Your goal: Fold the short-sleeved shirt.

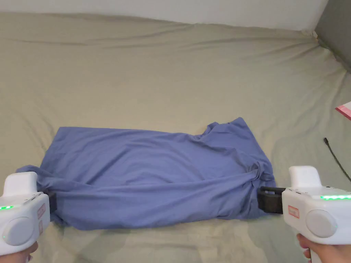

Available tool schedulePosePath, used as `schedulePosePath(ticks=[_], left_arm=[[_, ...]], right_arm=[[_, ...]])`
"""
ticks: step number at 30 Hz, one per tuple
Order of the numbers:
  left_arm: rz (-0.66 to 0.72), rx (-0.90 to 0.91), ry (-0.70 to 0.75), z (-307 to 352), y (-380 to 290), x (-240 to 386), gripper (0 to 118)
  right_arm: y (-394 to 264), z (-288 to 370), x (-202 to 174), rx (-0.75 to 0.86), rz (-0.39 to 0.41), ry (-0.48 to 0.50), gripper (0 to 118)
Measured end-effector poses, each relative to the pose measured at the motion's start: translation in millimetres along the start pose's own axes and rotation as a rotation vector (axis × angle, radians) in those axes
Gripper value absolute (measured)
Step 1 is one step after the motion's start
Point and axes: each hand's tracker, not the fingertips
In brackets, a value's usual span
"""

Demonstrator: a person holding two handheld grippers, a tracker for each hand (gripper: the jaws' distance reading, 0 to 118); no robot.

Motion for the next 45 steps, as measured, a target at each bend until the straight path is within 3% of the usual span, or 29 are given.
schedulePosePath(ticks=[3,9,11,12,14,15,17,22,29,35,39,45], left_arm=[[-0.057,0.052,0.003,17,6,8,9],[-0.106,0.068,0.022,22,12,14,9],[-0.109,0.059,0.025,19,13,15,9],[-0.11,0.055,0.026,18,12,15,9],[-0.111,0.044,0.029,13,11,13,9],[-0.108,0.034,0.034,9,10,11,9],[-0.091,0.014,0.035,8,8,7,9],[-0.071,0.029,0.023,24,8,-3,9],[-0.093,0.06,0.009,75,9,-11,9],[-0.141,-0.01,-0.025,114,-22,-20,9],[-0.21,-0.131,-0.041,110,-59,-16,9],[-0.205,-0.253,-0.02,61,-107,-16,9]], right_arm=[[-5,-41,2,-0.118,-0.032,-0.046,116],[1,-70,-3,-0.179,-0.111,0.01,111],[4,-72,-6,-0.186,-0.101,0.027,88],[5,-71,-7,-0.172,-0.093,0.087,75],[10,-65,-10,-0.168,-0.104,0.142,24],[11,-62,-12,-0.158,-0.101,0.174,15],[14,-55,-16,-0.125,-0.055,0.077,15],[7,-25,-1,-0.083,-0.133,0.133,14],[-10,46,9,-0.03,-0.061,0.163,14],[-50,85,23,-0.095,0.033,0.175,14],[-85,79,35,-0.2,0.02,0.161,14],[-125,32,47,-0.308,-0.068,0.165,14]])
